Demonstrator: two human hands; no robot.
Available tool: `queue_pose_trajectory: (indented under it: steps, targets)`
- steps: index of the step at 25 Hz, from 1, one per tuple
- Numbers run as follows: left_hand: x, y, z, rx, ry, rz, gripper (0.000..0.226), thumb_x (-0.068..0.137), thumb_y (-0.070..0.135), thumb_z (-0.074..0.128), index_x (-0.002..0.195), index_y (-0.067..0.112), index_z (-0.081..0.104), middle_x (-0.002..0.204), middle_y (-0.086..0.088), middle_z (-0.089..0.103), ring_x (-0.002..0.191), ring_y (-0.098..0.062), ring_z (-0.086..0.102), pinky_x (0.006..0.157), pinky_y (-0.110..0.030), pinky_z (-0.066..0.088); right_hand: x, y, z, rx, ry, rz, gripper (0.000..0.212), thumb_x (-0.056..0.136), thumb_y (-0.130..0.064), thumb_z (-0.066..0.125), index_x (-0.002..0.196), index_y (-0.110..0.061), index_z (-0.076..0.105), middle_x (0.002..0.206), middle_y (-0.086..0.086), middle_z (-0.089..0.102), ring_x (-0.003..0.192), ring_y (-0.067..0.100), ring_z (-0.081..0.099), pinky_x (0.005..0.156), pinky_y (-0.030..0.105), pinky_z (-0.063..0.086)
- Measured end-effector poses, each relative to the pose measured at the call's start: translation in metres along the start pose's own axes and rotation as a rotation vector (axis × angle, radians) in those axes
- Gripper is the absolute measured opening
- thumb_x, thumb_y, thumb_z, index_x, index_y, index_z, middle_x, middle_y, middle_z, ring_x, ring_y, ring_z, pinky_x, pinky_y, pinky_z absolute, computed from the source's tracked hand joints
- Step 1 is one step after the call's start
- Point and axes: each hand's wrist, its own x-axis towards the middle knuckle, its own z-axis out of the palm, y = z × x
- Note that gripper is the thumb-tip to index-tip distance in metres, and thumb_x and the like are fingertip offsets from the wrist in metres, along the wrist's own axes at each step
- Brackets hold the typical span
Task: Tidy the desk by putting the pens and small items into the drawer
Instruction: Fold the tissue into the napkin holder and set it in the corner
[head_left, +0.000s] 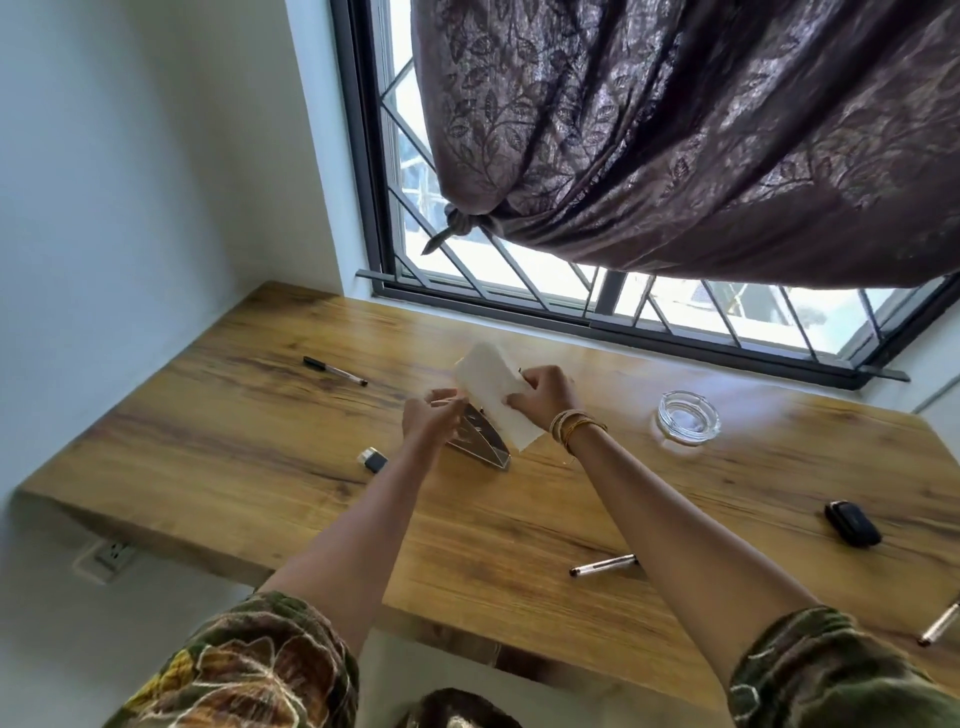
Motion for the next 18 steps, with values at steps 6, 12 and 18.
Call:
queue_pose_trajectory:
  steps: [6, 12, 18]
  targets:
    - [0.036, -0.006, -0.038, 0.537, 0.086, 0.143, 0.037, 0.077, -0.001, 0.066, 0.113, 0.006, 0.066, 0.1, -0.012, 0.07, 0.084, -0.02, 0.063, 0.065, -0.024, 0.049, 0.02, -0.022, 0.025, -0.2, -0.062, -0.058, 0.027, 0.08, -0.018, 0.07, 0.101, -0.002, 0.072, 0.091, 0.012, 0.07, 0.076, 0.017, 0.053, 0.054, 0.018, 0.034]
    - [0.051, -0.013, -0.043, 0.656, -0.085, 0.026, 0.062, 0.079, 0.0, 0.069, 0.137, 0.008, 0.049, 0.129, -0.015, 0.059, 0.114, -0.028, 0.058, 0.088, -0.031, 0.049, 0.021, -0.029, 0.031, -0.226, -0.094, -0.087, 0.012, 0.079, -0.015, 0.068, 0.088, -0.007, 0.073, 0.075, 0.002, 0.058, 0.073, 0.019, 0.054, 0.053, 0.018, 0.033]
    - [0.052, -0.02, -0.043, 0.692, -0.175, 0.048, 0.073, 0.07, 0.019, 0.08, 0.136, 0.016, 0.05, 0.126, -0.01, 0.061, 0.11, -0.023, 0.059, 0.092, -0.033, 0.051, 0.023, -0.04, 0.025, -0.276, -0.051, -0.112, 0.024, 0.077, -0.017, 0.065, 0.099, -0.008, 0.065, 0.086, 0.009, 0.066, 0.077, 0.023, 0.059, 0.063, 0.022, 0.044]
